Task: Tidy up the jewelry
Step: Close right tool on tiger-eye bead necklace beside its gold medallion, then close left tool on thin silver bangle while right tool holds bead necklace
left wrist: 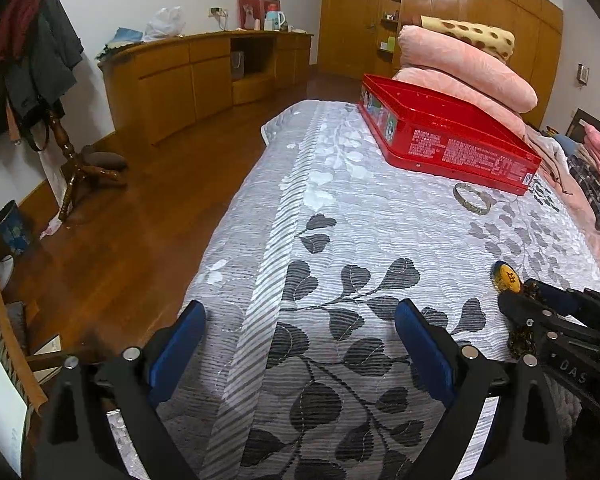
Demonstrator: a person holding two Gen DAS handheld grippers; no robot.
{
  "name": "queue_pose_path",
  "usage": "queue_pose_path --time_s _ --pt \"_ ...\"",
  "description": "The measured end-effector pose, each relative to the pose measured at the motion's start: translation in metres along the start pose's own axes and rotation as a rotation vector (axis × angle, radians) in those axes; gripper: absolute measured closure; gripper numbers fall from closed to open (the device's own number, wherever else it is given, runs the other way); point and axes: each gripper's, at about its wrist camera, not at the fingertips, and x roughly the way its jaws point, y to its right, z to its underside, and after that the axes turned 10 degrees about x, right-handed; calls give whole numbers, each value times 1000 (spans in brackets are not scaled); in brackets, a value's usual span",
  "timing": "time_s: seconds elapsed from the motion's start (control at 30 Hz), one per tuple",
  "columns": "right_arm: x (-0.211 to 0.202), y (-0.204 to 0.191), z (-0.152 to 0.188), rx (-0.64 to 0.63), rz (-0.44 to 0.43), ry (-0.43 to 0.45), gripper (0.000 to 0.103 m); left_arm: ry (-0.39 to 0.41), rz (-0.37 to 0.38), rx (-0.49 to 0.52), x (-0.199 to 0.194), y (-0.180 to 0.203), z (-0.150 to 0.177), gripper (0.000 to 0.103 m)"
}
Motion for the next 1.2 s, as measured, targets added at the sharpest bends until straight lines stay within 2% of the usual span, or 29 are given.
queue_pose_path --time_s 0.17,0.43,0.57,0.63,0.87,0.93,1.03,1.2 --pt "-5 11 -1 14 -21 -1 73 2 13 5 1 4 -4 9" --pt "-10 39 -4 35 53 11 75 0 66 39 8 30 -18 9" --pt "-5 41 -3 35 50 -2 68 -4 76 52 11 39 -22 9" --pt "-2 39 -2 26 57 7 67 -9 77 53 12 41 -22 9" --pt "-7 42 -3 10 44 21 76 -15 107 30 18 44 -32 9" --pt "-8 45 -4 7 63 28 77 -7 115 37 20 51 -39 9" --pt "-12 57 -9 33 65 38 83 -5 141 52 27 66 -51 10" --pt "-11 76 -16 46 86 34 84 -11 194 71 49 95 -77 10"
